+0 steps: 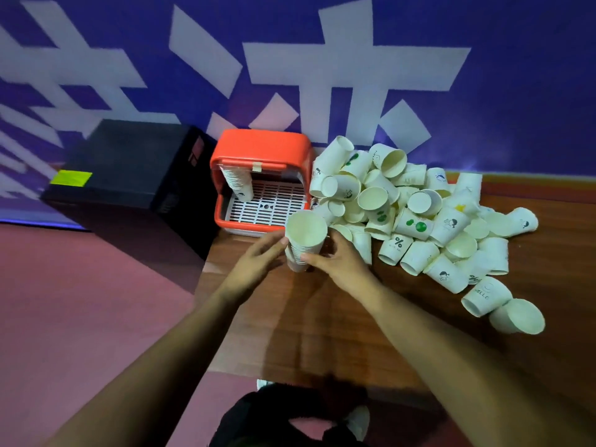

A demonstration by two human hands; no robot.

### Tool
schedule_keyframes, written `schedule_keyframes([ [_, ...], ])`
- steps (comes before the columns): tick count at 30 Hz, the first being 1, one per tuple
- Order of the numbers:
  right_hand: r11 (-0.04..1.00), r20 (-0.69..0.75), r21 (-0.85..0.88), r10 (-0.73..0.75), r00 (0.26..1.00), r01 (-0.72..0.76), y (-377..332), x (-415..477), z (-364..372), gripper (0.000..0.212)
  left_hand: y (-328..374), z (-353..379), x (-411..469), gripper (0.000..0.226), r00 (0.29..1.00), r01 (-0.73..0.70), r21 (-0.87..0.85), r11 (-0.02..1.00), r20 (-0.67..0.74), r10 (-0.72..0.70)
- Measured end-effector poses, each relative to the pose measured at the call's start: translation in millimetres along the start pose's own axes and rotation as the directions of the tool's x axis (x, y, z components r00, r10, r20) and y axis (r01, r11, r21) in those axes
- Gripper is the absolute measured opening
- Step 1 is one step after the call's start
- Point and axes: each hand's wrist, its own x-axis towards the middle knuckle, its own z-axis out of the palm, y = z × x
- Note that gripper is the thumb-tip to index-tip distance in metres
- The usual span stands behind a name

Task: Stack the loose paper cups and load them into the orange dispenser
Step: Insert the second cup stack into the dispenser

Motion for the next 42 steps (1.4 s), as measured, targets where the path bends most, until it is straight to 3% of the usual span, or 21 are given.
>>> schedule_keyframes([
  [5,0.999,0.044,-0.002,-0.043,0.998,0.043,-33,58,47,0.072,9,-69,40,0.039,0.995,-0.093,0.021,0.995,-0.017,0.094],
  [16,0.997,-0.061,-0.075,0.008,0.998,-0.013,-13,164,100,0.068,-17,-151,151,0.048,0.995,0.018,0.089,0.996,0.098,-0.027],
  [23,0.994,-0.106,-0.091,0.053,0.993,-0.063,2,204,114,0.063,-38,-162,190,0.057,0.992,0.094,0.046,0.995,0.082,-0.097],
  [27,0.993,-0.111,-0.098,0.050,0.993,-0.061,4,225,118,0.058,-39,-160,207,0.028,0.993,0.101,-0.001,0.995,0.061,-0.101],
  [29,0.992,-0.127,-0.106,0.057,0.990,-0.071,7,232,119,0.056,-40,-160,214,0.033,0.992,0.119,-0.012,0.993,0.031,-0.119],
  [33,0.986,-0.138,-0.143,0.067,0.988,-0.087,9,238,119,0.054,-47,-165,220,0.054,0.986,0.161,0.079,0.984,0.026,-0.163],
  [37,0.976,-0.182,-0.172,0.098,0.978,-0.130,15,248,126,0.046,-49,-164,223,0.045,0.994,0.078,0.244,0.967,0.053,-0.094],
  [42,0.973,-0.206,-0.181,0.107,0.973,-0.146,14,257,130,0.039,-49,-161,229,0.043,0.998,0.041,0.254,0.966,0.039,-0.052],
])
